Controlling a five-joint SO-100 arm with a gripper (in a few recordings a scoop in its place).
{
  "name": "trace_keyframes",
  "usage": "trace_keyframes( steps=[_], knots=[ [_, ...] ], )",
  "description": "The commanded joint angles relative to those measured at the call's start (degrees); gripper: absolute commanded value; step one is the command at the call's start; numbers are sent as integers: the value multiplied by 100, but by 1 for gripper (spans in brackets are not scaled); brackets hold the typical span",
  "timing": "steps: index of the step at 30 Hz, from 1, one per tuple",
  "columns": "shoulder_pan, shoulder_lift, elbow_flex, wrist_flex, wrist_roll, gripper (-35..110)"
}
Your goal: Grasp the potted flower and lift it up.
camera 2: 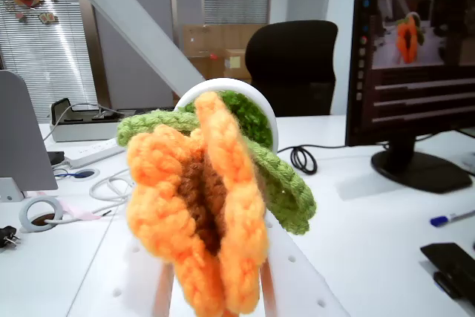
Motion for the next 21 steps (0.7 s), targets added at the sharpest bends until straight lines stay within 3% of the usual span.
trace_keyframes(
  steps=[1,21],
  knots=[
    [-97,79,62,-53,-97,0],
    [-97,79,62,-97,-105,0]
  ],
)
